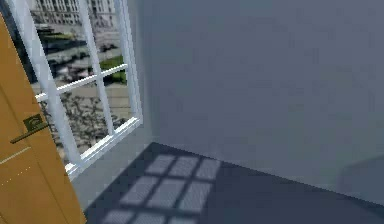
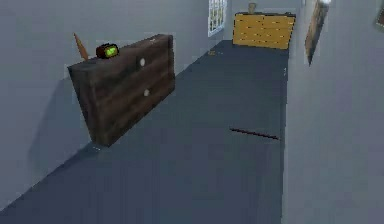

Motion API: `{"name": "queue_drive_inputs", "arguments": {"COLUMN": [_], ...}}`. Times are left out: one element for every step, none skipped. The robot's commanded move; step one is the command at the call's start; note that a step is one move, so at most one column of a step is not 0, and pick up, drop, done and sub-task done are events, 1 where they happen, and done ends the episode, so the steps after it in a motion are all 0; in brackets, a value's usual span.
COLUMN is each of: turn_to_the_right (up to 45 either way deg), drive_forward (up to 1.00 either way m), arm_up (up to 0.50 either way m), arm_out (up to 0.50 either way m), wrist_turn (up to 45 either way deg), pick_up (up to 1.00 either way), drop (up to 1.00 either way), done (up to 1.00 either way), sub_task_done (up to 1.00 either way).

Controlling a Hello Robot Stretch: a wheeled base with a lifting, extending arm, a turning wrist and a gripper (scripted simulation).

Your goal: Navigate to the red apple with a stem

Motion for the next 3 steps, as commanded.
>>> {"name": "queue_drive_inputs", "arguments": {"turn_to_the_right": [21.0,0.0,-45.0], "drive_forward": [0.0,0.2,0.0], "arm_up": [0.0,0.0,0.0], "arm_out": [0.0,0.0,0.0], "wrist_turn": [0.0,0.0,0.0], "pick_up": [0.0,0.0,0.0], "drop": [0.0,0.0,0.0], "done": [0.0,0.0,0.0], "sub_task_done": [0.0,0.0,0.0]}}
